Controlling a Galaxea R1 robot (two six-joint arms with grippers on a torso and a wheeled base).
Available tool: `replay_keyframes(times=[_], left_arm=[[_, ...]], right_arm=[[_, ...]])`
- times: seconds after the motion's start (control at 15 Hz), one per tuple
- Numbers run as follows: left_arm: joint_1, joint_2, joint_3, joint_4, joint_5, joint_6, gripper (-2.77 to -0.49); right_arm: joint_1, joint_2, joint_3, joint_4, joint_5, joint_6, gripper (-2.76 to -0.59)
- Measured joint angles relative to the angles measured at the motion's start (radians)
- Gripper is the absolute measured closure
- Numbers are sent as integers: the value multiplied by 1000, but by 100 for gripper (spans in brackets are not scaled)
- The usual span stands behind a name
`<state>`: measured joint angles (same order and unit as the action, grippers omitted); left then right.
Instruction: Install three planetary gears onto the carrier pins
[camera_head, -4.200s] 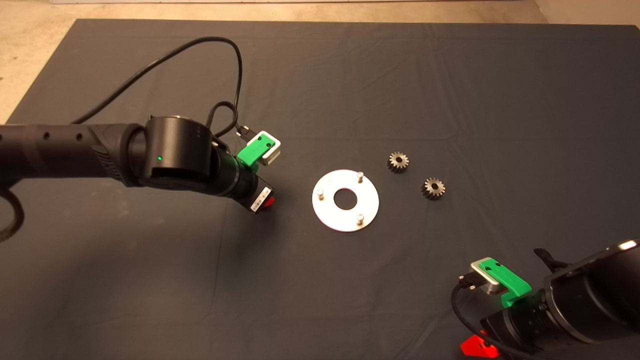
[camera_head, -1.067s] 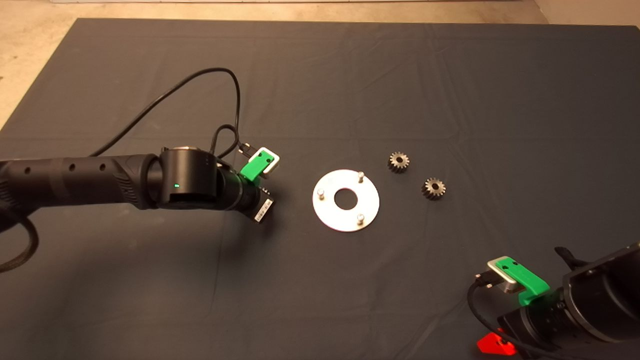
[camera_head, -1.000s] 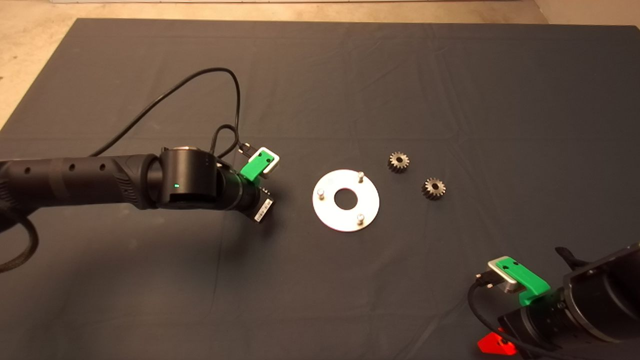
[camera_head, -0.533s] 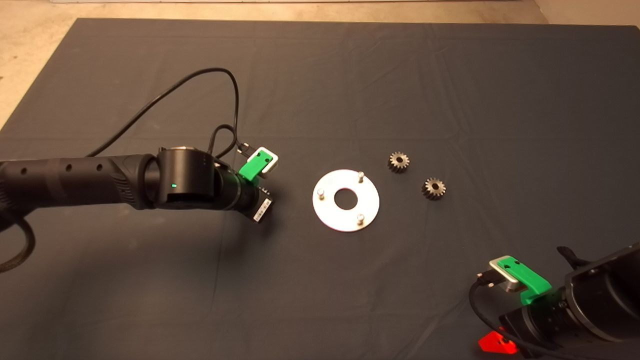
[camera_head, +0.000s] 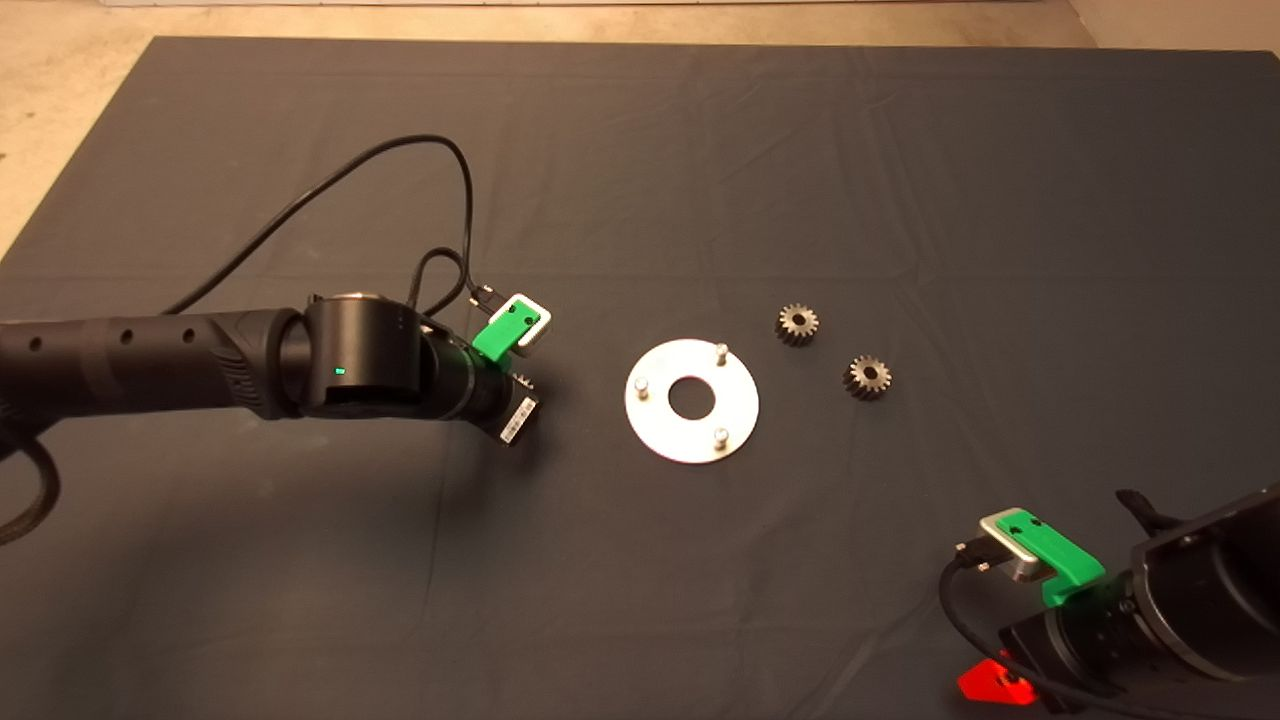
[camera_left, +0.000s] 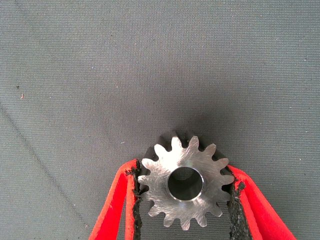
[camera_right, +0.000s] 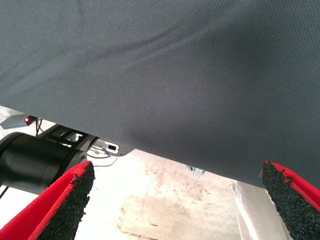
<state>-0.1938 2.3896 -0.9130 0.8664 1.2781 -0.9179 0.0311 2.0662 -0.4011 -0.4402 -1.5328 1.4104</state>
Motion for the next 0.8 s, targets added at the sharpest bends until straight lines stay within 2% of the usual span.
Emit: replay_keyframes(times=[0.2,0.47,0.53,0.6,0.67,0.8], left_arm=[[0,-2,34,0,12,0,-83],[0,9,126,-2,14,-4,-83],[0,12,130,-2,20,-5,-83],[-1,17,133,-2,36,-5,-83],[-1,32,139,-2,55,-8,-83],[-1,86,150,-2,76,-8,-83]], right_arm=[[1,-5,0,0,0,0,-250],[2,-11,0,0,0,-3,-250],[2,-13,0,0,0,-3,-250],[2,-14,0,0,-1,-4,-250],[2,-16,0,0,0,-4,-250],[2,-16,0,0,1,-5,-250]])
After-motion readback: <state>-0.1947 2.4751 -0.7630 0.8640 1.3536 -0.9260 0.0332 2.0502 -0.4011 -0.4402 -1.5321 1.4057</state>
